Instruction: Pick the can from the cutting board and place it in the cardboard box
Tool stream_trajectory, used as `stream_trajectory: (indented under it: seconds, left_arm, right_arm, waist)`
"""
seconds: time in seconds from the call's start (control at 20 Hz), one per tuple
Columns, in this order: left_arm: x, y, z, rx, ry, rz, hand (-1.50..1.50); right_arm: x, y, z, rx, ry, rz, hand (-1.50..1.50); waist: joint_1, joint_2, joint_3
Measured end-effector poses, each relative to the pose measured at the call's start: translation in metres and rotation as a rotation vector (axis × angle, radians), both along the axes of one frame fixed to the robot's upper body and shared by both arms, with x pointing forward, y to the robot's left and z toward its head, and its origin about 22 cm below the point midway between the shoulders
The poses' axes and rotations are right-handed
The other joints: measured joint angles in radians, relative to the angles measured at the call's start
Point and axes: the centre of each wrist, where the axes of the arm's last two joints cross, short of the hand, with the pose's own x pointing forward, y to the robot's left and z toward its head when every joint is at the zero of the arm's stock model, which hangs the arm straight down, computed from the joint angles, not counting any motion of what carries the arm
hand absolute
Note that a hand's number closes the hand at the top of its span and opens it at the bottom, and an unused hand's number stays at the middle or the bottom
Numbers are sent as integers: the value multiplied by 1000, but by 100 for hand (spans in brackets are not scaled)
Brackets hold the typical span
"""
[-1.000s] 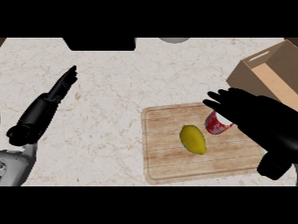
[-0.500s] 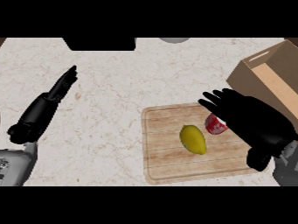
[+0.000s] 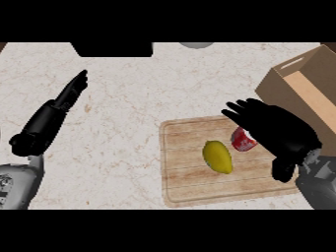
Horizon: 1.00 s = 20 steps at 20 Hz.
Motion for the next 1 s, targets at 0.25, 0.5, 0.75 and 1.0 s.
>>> stream_trajectory:
  seconds: [0.25,0.5,0.75,1.0]
  left_arm:
    - [-5,0,-9,3,1,2,0]
    - [-3,3,-7,2,-3,2,0]
    - [-6,0,3,2,-2,1,0]
    - [-6,-1,6,0,0,3,0]
  right_arm:
    - [3,3,-9,-8,20,-10,-150]
    - [16,0,-19,-41,-2,-39,-150]
    - [21,-5,-38,-44,7,-55,-150]
    - [24,-8,-53,-40,30,-8,150]
  waist:
    - [0,0,0]
    - [1,0,0]
    - [1,0,0]
    - [1,0,0]
